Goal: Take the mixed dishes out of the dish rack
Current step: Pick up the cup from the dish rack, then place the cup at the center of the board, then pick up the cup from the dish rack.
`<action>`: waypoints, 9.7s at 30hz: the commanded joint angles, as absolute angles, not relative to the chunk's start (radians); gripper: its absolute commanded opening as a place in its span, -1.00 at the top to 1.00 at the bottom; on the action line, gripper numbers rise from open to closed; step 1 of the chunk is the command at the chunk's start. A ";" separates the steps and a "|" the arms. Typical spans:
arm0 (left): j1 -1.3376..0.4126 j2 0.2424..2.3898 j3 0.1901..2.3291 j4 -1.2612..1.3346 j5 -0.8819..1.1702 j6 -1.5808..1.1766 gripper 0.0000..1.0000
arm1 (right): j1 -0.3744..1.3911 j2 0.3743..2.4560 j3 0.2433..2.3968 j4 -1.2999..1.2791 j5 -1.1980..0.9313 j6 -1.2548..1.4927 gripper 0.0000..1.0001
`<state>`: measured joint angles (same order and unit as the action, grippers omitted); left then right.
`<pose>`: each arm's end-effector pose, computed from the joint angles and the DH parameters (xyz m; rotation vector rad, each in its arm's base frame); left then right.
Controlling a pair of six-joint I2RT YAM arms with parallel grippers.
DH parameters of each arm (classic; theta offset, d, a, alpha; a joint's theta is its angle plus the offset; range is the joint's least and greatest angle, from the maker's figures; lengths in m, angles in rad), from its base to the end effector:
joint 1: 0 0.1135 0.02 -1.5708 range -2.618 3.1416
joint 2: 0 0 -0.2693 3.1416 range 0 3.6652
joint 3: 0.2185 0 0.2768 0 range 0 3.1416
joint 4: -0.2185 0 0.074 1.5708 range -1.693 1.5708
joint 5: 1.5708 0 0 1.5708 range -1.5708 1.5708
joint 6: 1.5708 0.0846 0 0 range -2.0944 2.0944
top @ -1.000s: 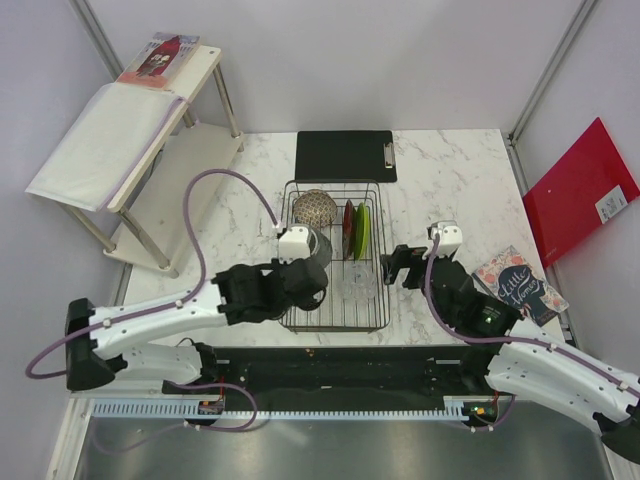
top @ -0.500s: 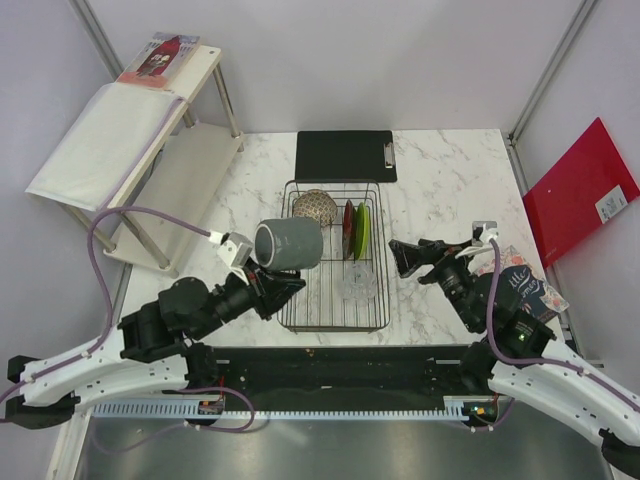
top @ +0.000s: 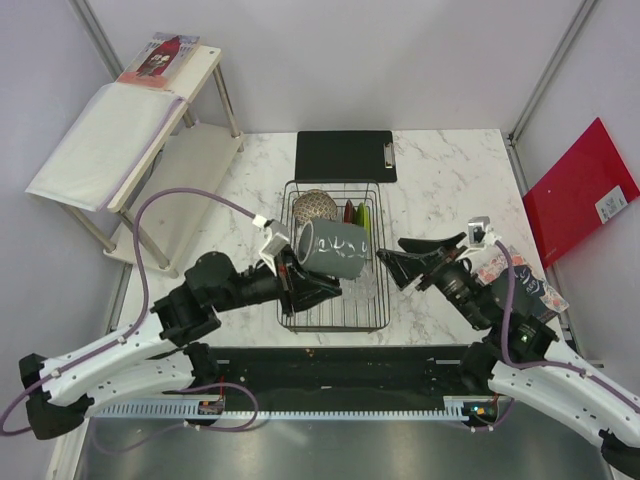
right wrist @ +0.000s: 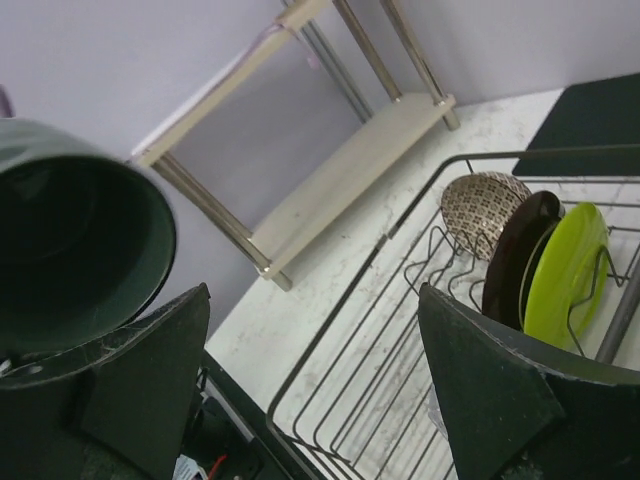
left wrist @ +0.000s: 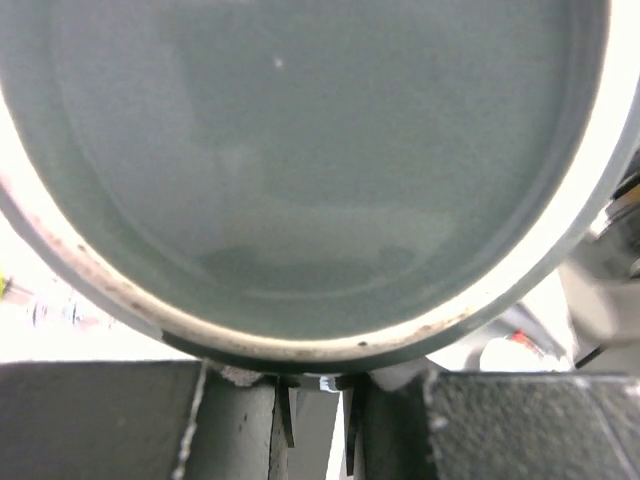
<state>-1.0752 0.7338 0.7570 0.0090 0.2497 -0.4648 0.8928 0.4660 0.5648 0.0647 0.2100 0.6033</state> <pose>0.0980 -0.2252 0.3651 0.7233 1.5603 -1.3798 0.1373 0.1424 0.3464 -0.0318 1.5016 1.0796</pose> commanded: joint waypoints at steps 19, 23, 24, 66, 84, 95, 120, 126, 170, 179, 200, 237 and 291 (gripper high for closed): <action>-0.808 1.134 0.727 1.042 0.808 -1.086 0.97 | 0.896 0.448 0.624 0.201 0.167 0.488 -0.82; -0.811 1.138 0.716 1.057 0.813 -1.103 0.97 | 0.896 0.508 0.615 0.274 0.179 0.485 -0.79; -0.810 1.140 0.712 1.068 0.813 -1.109 0.97 | 0.894 0.534 0.615 0.308 0.189 0.485 -0.79; -0.738 0.827 0.845 -0.049 -0.066 -0.801 -0.99 | 0.893 0.713 0.928 -0.032 0.702 0.436 1.00; -0.738 0.940 0.893 -0.446 -0.049 -0.834 -0.99 | 0.234 1.488 1.725 -0.591 0.494 0.561 1.00; -0.738 0.896 0.815 -0.449 -0.049 -0.831 -0.99 | -0.021 1.830 1.815 -0.729 0.399 0.661 1.00; -0.739 0.989 0.752 -0.451 -0.014 -0.874 -0.99 | -0.207 2.066 1.709 -0.799 0.315 0.663 1.00; -0.739 1.008 0.758 -0.453 -0.005 -0.867 -0.99 | -0.209 2.072 1.697 -0.788 0.279 0.641 0.17; -1.086 1.279 1.015 -0.429 -0.409 -0.522 -0.99 | 0.552 0.796 0.638 -0.123 0.196 0.641 -0.60; -1.138 1.499 1.173 -0.439 -0.405 -0.495 -0.99 | 0.554 0.664 0.633 -0.164 0.181 0.617 -0.60; -1.129 1.695 1.204 -0.367 -0.376 -0.558 -0.52 | 0.552 0.614 0.560 -0.187 0.167 0.624 -0.60; -0.640 0.897 0.407 1.041 0.669 -1.203 0.97 | 0.554 0.450 0.373 0.247 -0.216 0.813 -0.40; -0.630 0.761 0.669 -0.075 0.040 -0.781 -0.99 | 0.649 0.887 1.016 -0.395 0.671 0.568 1.00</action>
